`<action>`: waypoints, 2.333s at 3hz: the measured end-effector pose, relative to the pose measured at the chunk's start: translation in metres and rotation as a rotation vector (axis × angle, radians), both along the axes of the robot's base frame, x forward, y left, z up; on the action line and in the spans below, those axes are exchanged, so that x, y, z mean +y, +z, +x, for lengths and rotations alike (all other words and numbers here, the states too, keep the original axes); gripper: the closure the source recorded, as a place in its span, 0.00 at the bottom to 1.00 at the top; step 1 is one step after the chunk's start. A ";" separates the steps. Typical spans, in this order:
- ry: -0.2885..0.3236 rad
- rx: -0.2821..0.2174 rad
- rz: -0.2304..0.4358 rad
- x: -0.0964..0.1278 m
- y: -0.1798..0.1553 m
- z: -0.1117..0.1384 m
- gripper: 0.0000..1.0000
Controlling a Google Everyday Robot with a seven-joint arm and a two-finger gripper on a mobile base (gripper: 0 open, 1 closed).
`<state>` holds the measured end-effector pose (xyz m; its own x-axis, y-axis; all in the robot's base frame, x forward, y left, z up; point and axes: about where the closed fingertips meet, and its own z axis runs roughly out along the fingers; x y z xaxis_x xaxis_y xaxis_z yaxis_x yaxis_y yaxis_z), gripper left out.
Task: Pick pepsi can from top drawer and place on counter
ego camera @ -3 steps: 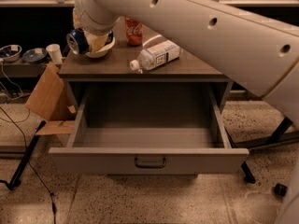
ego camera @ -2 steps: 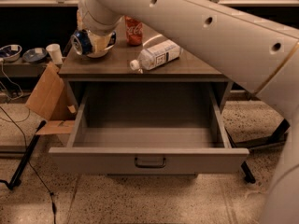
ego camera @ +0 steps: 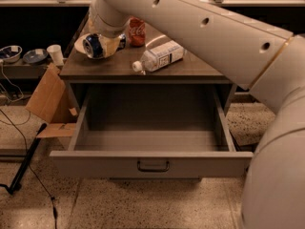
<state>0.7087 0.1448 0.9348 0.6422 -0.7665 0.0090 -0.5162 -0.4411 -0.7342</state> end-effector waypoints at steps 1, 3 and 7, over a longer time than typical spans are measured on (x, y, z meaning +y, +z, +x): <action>-0.016 0.012 -0.026 -0.007 -0.008 0.011 1.00; -0.047 0.019 -0.126 -0.015 -0.018 0.031 1.00; -0.057 0.058 -0.250 -0.017 -0.036 0.042 0.69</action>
Offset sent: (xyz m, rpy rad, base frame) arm 0.0347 -0.0211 -0.0167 -0.1307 0.0194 -0.0552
